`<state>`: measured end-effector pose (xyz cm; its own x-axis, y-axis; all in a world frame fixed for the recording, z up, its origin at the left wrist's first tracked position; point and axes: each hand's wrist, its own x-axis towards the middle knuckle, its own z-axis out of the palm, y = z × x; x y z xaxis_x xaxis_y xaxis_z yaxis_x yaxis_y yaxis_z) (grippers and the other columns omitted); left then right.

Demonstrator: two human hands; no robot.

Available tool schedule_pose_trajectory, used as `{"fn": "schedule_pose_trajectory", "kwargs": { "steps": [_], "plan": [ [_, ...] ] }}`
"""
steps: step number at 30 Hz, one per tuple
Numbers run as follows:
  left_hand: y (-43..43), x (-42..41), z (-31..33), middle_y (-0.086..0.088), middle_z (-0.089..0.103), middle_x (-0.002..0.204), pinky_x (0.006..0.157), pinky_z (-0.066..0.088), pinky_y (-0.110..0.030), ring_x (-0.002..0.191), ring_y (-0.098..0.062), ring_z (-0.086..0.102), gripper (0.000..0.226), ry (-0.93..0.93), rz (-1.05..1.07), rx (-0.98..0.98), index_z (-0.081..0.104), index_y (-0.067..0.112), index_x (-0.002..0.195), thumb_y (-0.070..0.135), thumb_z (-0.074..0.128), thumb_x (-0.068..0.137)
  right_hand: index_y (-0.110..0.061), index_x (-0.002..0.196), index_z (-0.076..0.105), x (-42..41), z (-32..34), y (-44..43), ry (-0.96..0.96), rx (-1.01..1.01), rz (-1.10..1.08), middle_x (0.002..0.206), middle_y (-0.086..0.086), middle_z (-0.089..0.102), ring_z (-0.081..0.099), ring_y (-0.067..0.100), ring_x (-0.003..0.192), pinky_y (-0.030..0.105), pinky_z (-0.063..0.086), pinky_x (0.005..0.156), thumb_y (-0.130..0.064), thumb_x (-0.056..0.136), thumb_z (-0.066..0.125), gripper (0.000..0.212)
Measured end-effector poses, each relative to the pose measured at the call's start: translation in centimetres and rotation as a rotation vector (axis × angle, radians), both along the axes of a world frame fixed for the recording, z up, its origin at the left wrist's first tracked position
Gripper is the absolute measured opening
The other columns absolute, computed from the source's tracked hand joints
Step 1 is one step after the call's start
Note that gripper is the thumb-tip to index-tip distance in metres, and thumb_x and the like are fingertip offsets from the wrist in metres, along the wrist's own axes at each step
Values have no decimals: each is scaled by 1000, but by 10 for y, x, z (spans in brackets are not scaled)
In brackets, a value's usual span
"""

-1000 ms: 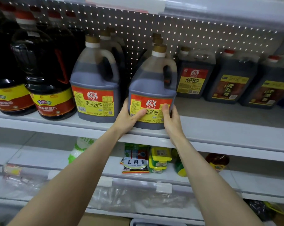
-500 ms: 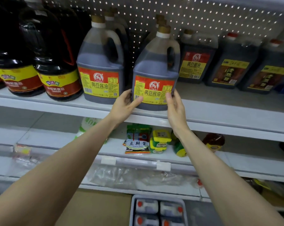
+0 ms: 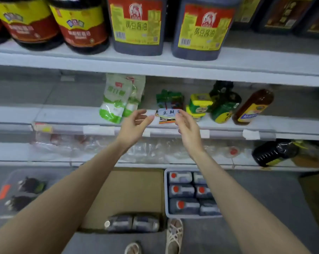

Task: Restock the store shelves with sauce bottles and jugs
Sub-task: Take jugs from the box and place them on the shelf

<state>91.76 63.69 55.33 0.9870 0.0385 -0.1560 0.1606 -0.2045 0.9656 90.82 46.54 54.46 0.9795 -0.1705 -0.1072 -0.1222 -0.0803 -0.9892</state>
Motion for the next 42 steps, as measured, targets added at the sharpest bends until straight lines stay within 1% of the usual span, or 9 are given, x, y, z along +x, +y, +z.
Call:
{"fn": "schedule_pose_trajectory", "kwargs": {
  "steps": [5, 9, 16, 20, 26, 29, 36, 38, 42],
  "plan": [
    [34, -52, -101, 3, 62, 105, 70, 46, -9, 91, -5, 59, 40, 181, 4, 28, 53, 14, 127, 33, 61, 92, -22, 122, 55, -43, -98, 25, 186, -9, 47, 112, -10, 61, 59, 4, 104, 15, 43, 83, -29, 95, 58, 28],
    [52, -94, -181, 6, 62, 104, 78, 46, -18, 99, -9, 61, 42, 323, 34, 37, 55, 15, 126, 36, 62, 90, -15, 123, 56, -79, -172, 39, 335, -21, 69, 103, -13, 61, 59, 3, 99, 8, 45, 80, -26, 95, 59, 30],
    [56, -160, -316, 3, 61, 94, 60, 44, -7, 83, -5, 58, 37, 567, 38, 64, 53, 8, 126, 25, 60, 93, -8, 129, 56, -138, -311, 43, 562, -70, 120, 110, -5, 62, 56, -4, 92, 2, 43, 74, -28, 93, 61, 41],
    [52, -194, -386, 2, 63, 93, 67, 44, -9, 88, -11, 60, 26, 655, 46, 83, 56, 11, 115, 22, 61, 92, -8, 127, 57, -175, -387, 36, 662, -116, 140, 111, -3, 62, 59, 6, 100, 3, 44, 72, -28, 92, 62, 41],
    [50, -230, -484, -2, 64, 106, 88, 48, -31, 102, -16, 61, 49, 763, -48, 144, 54, 10, 127, 39, 64, 89, -12, 133, 53, -219, -484, 21, 765, -153, 180, 123, 0, 60, 57, 12, 114, 9, 45, 78, -32, 92, 62, 47],
    [47, -237, -519, -4, 63, 118, 98, 46, -40, 111, -19, 59, 67, 770, -77, 183, 52, 15, 131, 57, 60, 79, -18, 138, 49, -236, -518, 16, 799, -187, 195, 123, -10, 52, 48, 4, 113, 6, 40, 75, -35, 92, 60, 50],
    [36, -235, -569, -7, 57, 126, 96, 44, -34, 116, -20, 54, 57, 771, -192, 240, 46, 17, 139, 46, 55, 91, -26, 144, 40, -261, -570, 19, 821, -147, 195, 141, -11, 41, 37, 5, 131, 17, 31, 99, -33, 94, 59, 54],
    [32, -234, -574, -7, 55, 128, 91, 40, -29, 114, -18, 51, 55, 756, -227, 277, 44, 19, 140, 45, 54, 92, -23, 146, 37, -264, -579, 19, 798, -139, 188, 150, -6, 37, 34, 7, 136, 12, 30, 101, -30, 96, 56, 54],
    [29, -229, -576, -7, 39, 150, 110, 31, -34, 138, -23, 34, 55, 710, -274, 297, 41, 17, 143, 39, 53, 94, -19, 145, 39, -261, -588, 19, 769, -181, 158, 148, 0, 42, 38, 4, 128, -5, 30, 87, -27, 97, 53, 51]
  ]
}}
